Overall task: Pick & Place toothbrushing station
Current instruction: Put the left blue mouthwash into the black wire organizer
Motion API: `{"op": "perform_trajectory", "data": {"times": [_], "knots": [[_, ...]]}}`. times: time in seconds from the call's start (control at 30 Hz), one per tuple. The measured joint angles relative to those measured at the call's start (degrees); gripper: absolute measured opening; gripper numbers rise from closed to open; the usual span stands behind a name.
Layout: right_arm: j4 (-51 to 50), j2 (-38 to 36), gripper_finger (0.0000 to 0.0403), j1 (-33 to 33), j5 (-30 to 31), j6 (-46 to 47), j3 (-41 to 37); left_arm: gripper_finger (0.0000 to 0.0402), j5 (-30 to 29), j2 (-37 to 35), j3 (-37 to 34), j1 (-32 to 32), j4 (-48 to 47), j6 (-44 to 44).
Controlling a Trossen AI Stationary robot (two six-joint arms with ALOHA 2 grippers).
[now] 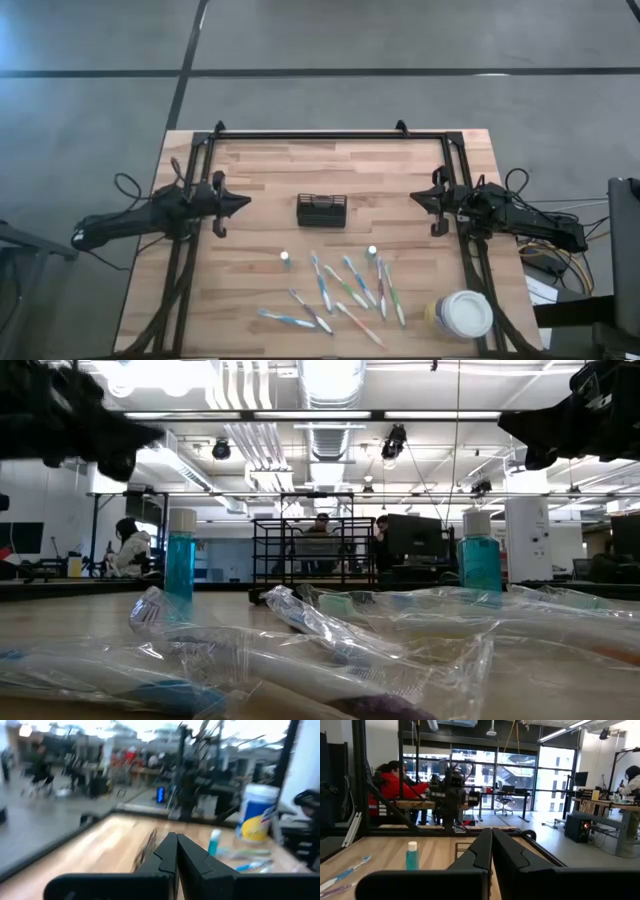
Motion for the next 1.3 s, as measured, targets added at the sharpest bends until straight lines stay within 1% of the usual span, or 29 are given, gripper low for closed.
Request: {"op": "perform_trajectory", "data": {"times": [0.1,0.27,0.33,0.47,0.6,0.7,0.87,0.93,1.03,1.1,1.3], "knots": [[0.11,0.00,0.0008,0.00,0.00,0.77,0.00,0.0003,0.69,4.28,4.11,-1.22,0.66,1.91],[0.35,0.00,0.0008,0.00,0.00,0.92,0.00,0.0005,-0.30,13.39,12.20,-2.08,0.27,2.55],[0.37,0.00,0.0008,0.00,-0.02,0.94,0.00,0.0005,-0.52,17.24,16.13,-2.08,-2.80,2.18],[-0.08,0.01,0.0008,0.00,-0.01,1.01,0.00,0.0005,-0.50,25.03,24.06,-2.08,-12.75,2.76],[-0.07,0.00,0.0008,-0.01,-0.02,0.82,0.00,0.0008,-0.10,32.34,30.69,-2.30,-21.17,2.18],[-0.44,0.02,0.0008,0.00,-0.02,0.66,0.00,0.0009,0.66,37.71,35.20,-2.61,-26.28,3.64],[-0.52,0.02,0.0008,-0.01,-0.02,-2.43,0.00,0.0015,6.86,47.45,42.68,-5.61,-31.47,9.22],[-0.51,0.00,0.0008,0.00,-0.02,-2.43,0.00,0.0021,7.04,51.14,45.98,-7.24,-34.50,10.90],[-0.72,0.06,0.0008,-0.02,-0.02,-2.43,0.00,0.0025,6.45,55.99,51.60,-8.68,-36.08,13.57],[-1.09,0.02,0.0008,-0.02,-0.02,-2.43,0.00,0.0024,5.90,59.04,54.14,-9.31,-38.07,13.80],[-1.77,0.07,0.0008,0.00,-0.02,-0.35,0.00,0.0014,5.50,64.49,60.53,-10.63,-41.99,13.80]]}}
